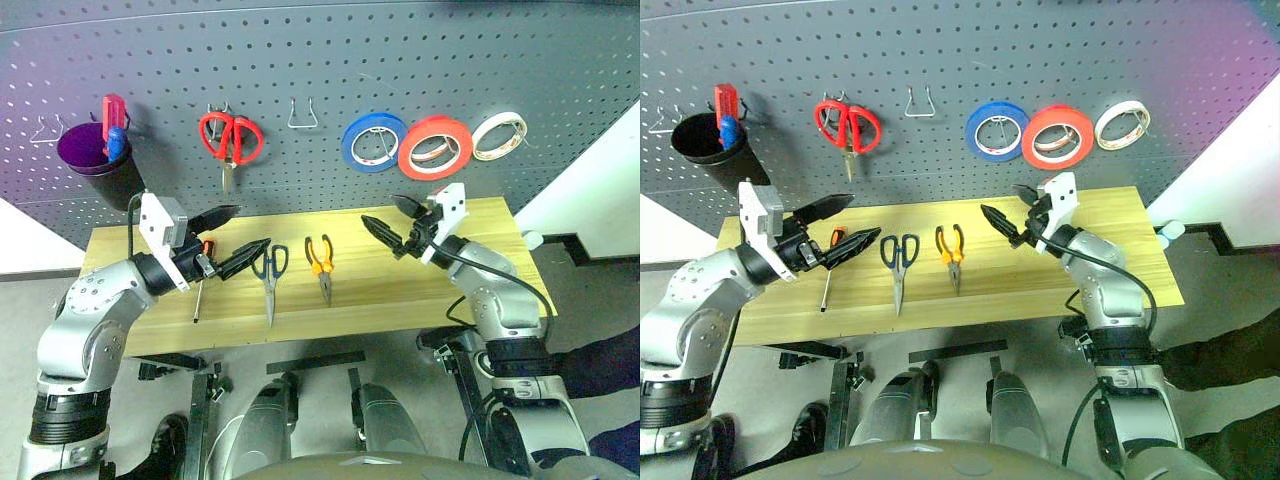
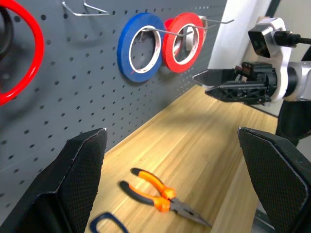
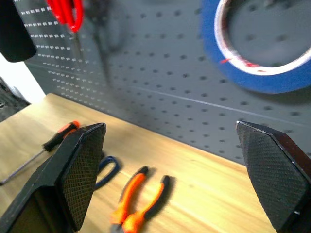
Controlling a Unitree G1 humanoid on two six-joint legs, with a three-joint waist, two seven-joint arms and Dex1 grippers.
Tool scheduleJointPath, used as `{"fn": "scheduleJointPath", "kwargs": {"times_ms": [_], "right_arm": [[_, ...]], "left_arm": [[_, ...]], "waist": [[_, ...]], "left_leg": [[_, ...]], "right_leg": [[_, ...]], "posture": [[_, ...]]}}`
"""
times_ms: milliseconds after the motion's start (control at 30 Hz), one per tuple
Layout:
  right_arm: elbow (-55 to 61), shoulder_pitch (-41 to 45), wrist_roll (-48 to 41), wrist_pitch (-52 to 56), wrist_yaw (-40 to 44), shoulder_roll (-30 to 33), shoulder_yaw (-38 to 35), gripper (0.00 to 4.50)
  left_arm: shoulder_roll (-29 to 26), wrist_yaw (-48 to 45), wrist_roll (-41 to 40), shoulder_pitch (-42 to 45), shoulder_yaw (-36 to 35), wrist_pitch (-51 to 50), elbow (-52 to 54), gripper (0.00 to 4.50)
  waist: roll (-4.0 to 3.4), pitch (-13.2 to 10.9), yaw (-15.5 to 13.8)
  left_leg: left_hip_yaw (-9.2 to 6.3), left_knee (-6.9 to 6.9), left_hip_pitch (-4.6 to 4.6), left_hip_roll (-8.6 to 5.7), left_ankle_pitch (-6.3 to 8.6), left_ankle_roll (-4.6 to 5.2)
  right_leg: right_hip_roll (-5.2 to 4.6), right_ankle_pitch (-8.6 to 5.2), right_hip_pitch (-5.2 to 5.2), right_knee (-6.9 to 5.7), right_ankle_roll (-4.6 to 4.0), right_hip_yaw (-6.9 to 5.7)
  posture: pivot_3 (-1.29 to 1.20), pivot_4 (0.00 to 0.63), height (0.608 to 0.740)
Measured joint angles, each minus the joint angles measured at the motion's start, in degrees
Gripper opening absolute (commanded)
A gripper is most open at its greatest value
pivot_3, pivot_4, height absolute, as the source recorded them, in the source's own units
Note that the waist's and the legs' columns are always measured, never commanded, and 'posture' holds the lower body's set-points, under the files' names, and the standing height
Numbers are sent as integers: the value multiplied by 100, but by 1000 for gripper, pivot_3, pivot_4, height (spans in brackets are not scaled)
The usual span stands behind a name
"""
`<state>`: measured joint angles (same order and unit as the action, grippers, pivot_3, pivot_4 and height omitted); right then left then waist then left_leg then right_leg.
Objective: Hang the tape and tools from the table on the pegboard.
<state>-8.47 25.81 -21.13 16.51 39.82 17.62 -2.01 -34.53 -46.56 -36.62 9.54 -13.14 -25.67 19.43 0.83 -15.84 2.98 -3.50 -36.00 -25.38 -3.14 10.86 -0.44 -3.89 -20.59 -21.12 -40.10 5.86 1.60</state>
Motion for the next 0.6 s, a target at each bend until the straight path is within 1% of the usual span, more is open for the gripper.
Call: {"fn": "scheduleJointPath", "kwargs": {"times_ms": [133,300,400,600], "right_arm": [[21,-200,125,20,-84,-121,259,4476],[162,-378,220,166,-254,-203,383,4476],[278,-521,317,250,-435,-354,553,4476],[354,-688,610,437,-729,-601,926,4476]], "left_arm": [[-42,172,-121,-320,-186,-130,298,4500],[-118,360,-306,-684,-438,-302,638,4500],[-132,461,-433,-870,-580,-386,821,4500],[-144,596,-597,-1136,-649,-500,1026,4500]], "waist": [[-2,-3,-52],[-2,-7,-79],[-3,-9,-82],[-4,-13,-81]], "left_leg": [[0,3,-1,0,1,1],[0,6,-1,0,3,2],[1,15,-1,-1,3,2],[2,46,-1,-1,3,2]], "right_leg": [[-3,0,-3,2,-1,4],[-9,-2,-3,7,-3,4],[-13,-3,-6,16,-5,5],[-16,-4,-13,36,-10,5]], "posture": [[57,290,740],[69,300,740],[74,308,740],[78,315,740]]}}
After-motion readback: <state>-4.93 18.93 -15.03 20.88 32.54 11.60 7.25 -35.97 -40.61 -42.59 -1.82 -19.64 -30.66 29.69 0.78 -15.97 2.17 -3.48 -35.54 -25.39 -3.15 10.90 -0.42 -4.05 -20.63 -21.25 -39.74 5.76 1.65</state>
